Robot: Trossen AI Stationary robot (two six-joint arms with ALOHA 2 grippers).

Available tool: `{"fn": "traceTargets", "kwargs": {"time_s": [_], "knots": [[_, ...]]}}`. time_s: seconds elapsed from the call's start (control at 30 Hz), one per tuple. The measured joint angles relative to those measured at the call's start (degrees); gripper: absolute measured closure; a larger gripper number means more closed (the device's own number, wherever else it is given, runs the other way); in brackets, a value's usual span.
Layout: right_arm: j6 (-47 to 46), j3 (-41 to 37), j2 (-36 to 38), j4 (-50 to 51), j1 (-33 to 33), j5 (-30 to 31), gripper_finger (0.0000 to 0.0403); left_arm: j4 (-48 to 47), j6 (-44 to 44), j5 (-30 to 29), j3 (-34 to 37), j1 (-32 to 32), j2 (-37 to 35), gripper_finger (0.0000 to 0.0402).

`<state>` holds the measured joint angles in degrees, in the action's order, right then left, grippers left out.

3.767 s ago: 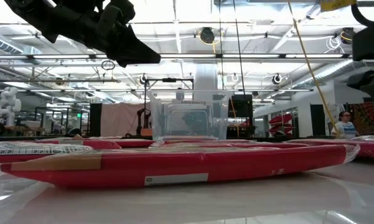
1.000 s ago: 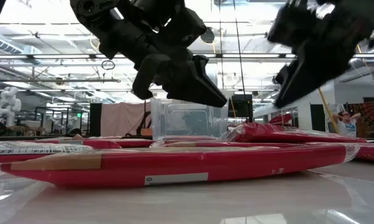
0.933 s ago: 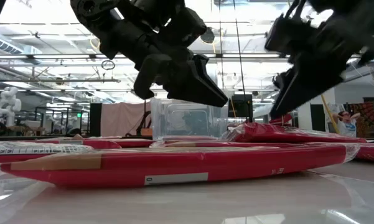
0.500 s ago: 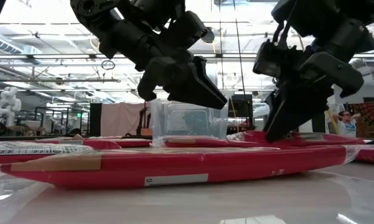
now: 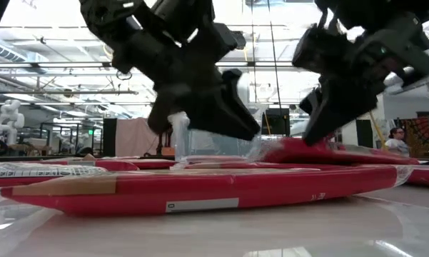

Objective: Sort popcorn bags into baskets
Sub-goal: Put the popcorn bag into the transparent bin

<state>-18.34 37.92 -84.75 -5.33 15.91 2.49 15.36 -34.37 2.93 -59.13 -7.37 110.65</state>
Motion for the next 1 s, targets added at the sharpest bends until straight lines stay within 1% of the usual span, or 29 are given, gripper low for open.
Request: {"fn": "traceTargets", "kwargs": {"time_s": [0.1, 0.23, 0.27, 0.33, 0.4, 0.5, 0.6, 0.73, 0.83, 1.0], "knots": [[0.02, 0.06, 1.13, 0.2, -0.36, -0.01, 0.0402, 0.77, -3.94, -0.52, 0.1, -0.43, 2.2, 0.0288], [0.18, 0.06, 1.47, -0.07, -1.21, -1.18, 0.0403, 4.43, -6.31, -6.29, 0.08, -0.99, 3.63, 0.0288], [0.18, 0.06, 1.47, -0.13, -1.37, -1.32, 0.0403, 5.39, -6.45, -6.55, 0.08, -1.01, 3.55, 0.0288], [0.1, 0.06, 1.47, -0.02, -1.8, -1.39, 0.0403, 6.68, -7.01, -6.43, 0.04, -1.04, 3.41, 0.0288], [0.04, 0.06, 1.47, -0.02, -2.26, -2.84, 0.0403, 6.43, -8.67, -6.14, 0.04, -1.04, 3.44, 0.0288], [-0.55, 0.06, 1.47, -0.07, -2.4, -2.81, 0.0403, 6.17, -10.15, -4.33, 0.04, -0.85, 3.68, 0.0288], [-1.34, 0.06, 1.47, -0.26, -2.37, -2.81, 0.0403, 7.17, -10.39, -3.68, 0.04, -0.44, 5.57, 0.0288], [-3.02, 0.07, 1.49, -0.48, -2.36, -2.83, 0.0403, 12.85, -11.82, -2.81, -0.18, -0.21, 8.44, 0.0288], [-3.67, 0.08, 2.03, -0.37, -1.94, -2.81, 0.0403, 16.83, -10.19, -2.98, -0.22, -0.15, 9.68, 0.0289], [-3.98, 0.08, 5.31, -0.05, -1.2, -2.56, 0.0403, 17.95, -10.36, -3.3, -0.13, -0.16, 9.62, 0.0289]]}}
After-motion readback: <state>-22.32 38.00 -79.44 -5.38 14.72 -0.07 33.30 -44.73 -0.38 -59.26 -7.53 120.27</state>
